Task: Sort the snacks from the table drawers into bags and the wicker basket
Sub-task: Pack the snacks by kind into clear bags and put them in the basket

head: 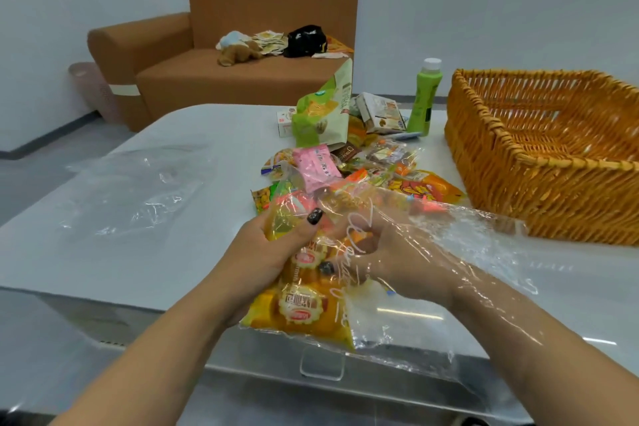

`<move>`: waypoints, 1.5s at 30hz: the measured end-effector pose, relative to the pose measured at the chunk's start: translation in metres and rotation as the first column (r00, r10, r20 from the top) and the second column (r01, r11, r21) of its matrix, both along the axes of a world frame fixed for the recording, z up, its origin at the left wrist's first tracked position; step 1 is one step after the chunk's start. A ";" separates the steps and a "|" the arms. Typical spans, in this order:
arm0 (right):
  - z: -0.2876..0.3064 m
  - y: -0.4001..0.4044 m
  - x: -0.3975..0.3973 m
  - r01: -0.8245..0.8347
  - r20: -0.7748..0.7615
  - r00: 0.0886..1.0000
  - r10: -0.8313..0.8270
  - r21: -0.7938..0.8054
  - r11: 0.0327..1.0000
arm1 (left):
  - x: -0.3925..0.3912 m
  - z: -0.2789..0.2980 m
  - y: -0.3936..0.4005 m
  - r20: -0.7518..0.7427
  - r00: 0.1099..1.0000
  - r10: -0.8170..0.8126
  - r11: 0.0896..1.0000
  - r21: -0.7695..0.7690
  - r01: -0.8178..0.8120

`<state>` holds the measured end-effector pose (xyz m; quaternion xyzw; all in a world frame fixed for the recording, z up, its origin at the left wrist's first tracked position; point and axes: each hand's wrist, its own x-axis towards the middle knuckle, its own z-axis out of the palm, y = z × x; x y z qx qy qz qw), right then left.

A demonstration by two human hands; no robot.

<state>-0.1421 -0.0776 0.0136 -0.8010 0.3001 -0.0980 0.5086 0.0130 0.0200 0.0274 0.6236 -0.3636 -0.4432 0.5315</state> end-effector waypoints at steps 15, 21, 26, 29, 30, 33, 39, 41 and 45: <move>0.003 -0.057 -0.015 0.469 0.180 0.882 -0.437 -0.442 0.765 | 0.074 0.000 -0.006 -0.222 0.858 0.462 0.861 -0.121 -0.495; -0.042 -0.034 0.009 -0.182 -0.413 0.906 -0.093 -0.579 0.795 | 0.091 -0.004 -0.007 -0.279 0.826 0.489 0.845 -0.085 -0.529; -0.050 -0.039 0.007 -0.033 -0.241 0.955 -0.172 -0.663 0.748 | 0.095 -0.006 -0.006 -0.277 0.843 0.461 0.859 -0.097 -0.502; -0.031 -0.053 -0.003 0.465 0.162 0.884 -0.439 -0.406 0.787 | 0.093 -0.006 -0.005 -0.254 0.857 0.448 0.863 -0.127 -0.488; -0.019 -0.056 -0.007 0.616 0.285 0.777 -0.561 -0.162 0.771 | 0.093 -0.006 -0.004 -0.247 0.861 0.446 0.863 -0.139 -0.486; 0.017 -0.056 -0.022 0.484 0.397 0.532 -0.748 0.581 0.654 | 0.092 -0.008 -0.003 -0.205 0.880 0.428 0.870 -0.173 -0.463; 0.040 -0.033 -0.038 0.256 0.449 0.602 -0.661 0.675 0.692 | 0.076 -0.013 -0.008 -0.155 0.900 0.408 0.882 -0.186 -0.433; 0.041 -0.028 -0.037 0.207 0.434 0.664 -0.609 0.676 0.707 | 0.068 -0.013 -0.009 -0.148 0.917 0.370 0.904 -0.172 -0.392; 0.042 -0.019 -0.035 0.013 0.462 0.758 -0.460 0.695 0.719 | 0.048 -0.012 -0.009 -0.032 0.959 0.280 0.946 -0.159 -0.282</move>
